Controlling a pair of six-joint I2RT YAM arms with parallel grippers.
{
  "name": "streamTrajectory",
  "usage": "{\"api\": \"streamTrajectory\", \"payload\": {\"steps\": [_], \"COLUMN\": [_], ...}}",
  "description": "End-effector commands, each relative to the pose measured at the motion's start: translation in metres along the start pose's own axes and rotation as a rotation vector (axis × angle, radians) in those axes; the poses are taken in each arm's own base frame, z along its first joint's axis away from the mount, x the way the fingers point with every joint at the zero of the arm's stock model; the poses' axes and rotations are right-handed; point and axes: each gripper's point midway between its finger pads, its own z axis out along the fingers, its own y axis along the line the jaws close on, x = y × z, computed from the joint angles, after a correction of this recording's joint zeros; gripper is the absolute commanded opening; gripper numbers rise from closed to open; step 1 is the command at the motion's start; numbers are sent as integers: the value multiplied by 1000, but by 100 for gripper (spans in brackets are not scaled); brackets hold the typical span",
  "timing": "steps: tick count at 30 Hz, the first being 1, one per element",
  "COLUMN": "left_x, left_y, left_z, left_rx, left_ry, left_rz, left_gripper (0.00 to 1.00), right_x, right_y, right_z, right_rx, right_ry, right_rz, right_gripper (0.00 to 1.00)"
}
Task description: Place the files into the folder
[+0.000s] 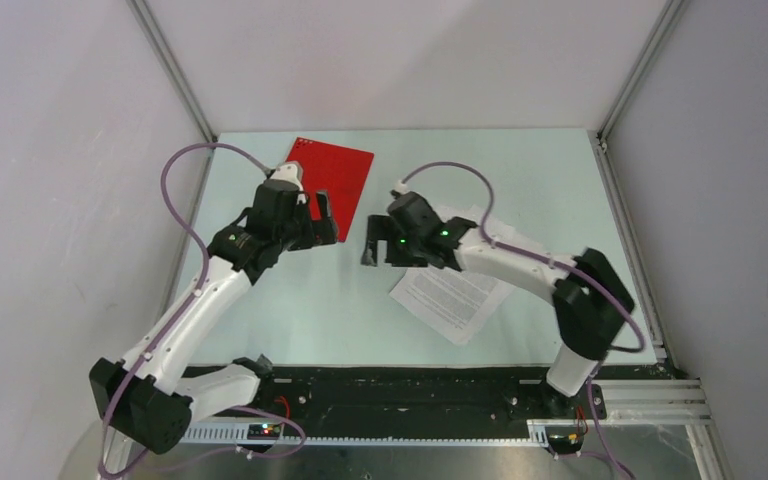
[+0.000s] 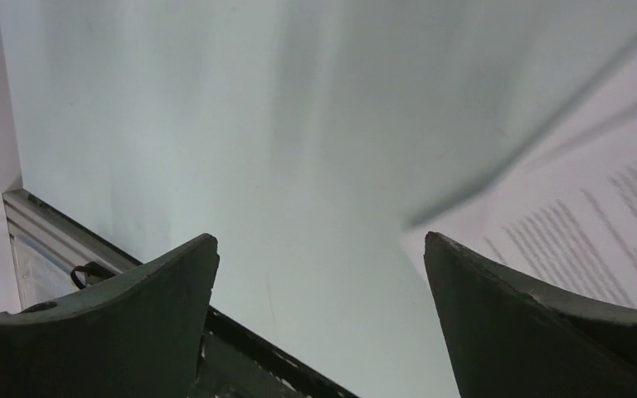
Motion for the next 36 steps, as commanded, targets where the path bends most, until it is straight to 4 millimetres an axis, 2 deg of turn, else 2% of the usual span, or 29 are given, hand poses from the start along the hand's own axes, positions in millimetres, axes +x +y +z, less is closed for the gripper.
{"api": "streamTrajectory", "payload": {"steps": [1, 2, 3, 4, 5, 6, 7, 8, 11, 15, 16, 17, 18, 19, 20, 21, 23, 28, 29, 30, 31, 32, 33, 36], "left_x": [-24, -28, -39, -44, -56, -58, -69, -69, -74, -74, -80, -72, -79, -70, -67, -67, -64, -62, -60, -59, -57, -57, -57, -56], "left_y": [3, 11, 12, 20, 20, 30, 32, 43, 59, 85, 91, 100, 103, 111, 113, 127, 137, 150, 153, 155, 158, 159, 161, 163], "left_z": [5, 11, 11, 20, 22, 34, 37, 51, 86, 116, 121, 126, 130, 134, 140, 141, 148, 164, 165, 169, 170, 173, 175, 182], "left_rx": [-12, -42, -50, -82, -84, -116, -120, -149, -155, -172, -163, -175, -161, -174, -165, -180, -163, -131, -138, -134, -136, -125, -121, -97], "left_ry": [-36, -34, -54, -49, -66, -47, -67, -46, -33, -55, -86, -78, -115, -111, -130, -146, -184, -267, -274, -288, -296, -313, -323, -353], "left_rz": [-81, -96, -109, -129, -148, -169, -196, -226, -366, -513, -556, -585, -613, -634, -658, -688, -744, -812, -820, -836, -848, -868, -879, -912], "left_gripper": [100, 100, 100, 100, 100, 100, 100, 100, 100, 100, 100, 100, 100, 100, 100, 100, 100, 100, 100, 100, 100, 100, 100, 100], "right_x": [-4, -9, -2, 1, 7, 11, 16, 19, 32, 46, 47, 53, 50, 55, 60, 59, 68, 73, 67, 73, 68, 74, 69, 72], "right_y": [44, 53, 54, 55, 53, 53, 49, 48, 31, 8, 4, -4, -8, -20, -30, -37, -61, -102, -106, -115, -119, -127, -131, -147], "right_z": [36, 39, 52, 57, 68, 73, 81, 85, 100, 108, 107, 107, 104, 104, 100, 99, 93, 72, 67, 63, 58, 55, 50, 39], "right_rx": [-77, -91, -80, -80, -71, -72, -64, -60, -11, 52, 58, 77, 80, 107, 122, 135, 173, 242, 247, 265, 269, 286, 290, 314], "right_ry": [8, 4, 26, 36, 53, 66, 80, 87, 121, 161, 160, 170, 162, 171, 176, 170, 185, 160, 140, 149, 132, 139, 121, 115], "right_rz": [-30, -36, -42, -43, -43, -39, -38, -37, -39, -40, -38, -33, -25, -13, -6, 5, 31, 79, 89, 94, 103, 108, 118, 136], "right_gripper": [99, 100, 100, 100, 99, 99, 99, 99, 100, 100, 100, 99, 99, 100, 100, 99, 99, 99, 100, 100, 100, 99, 99, 99]}}
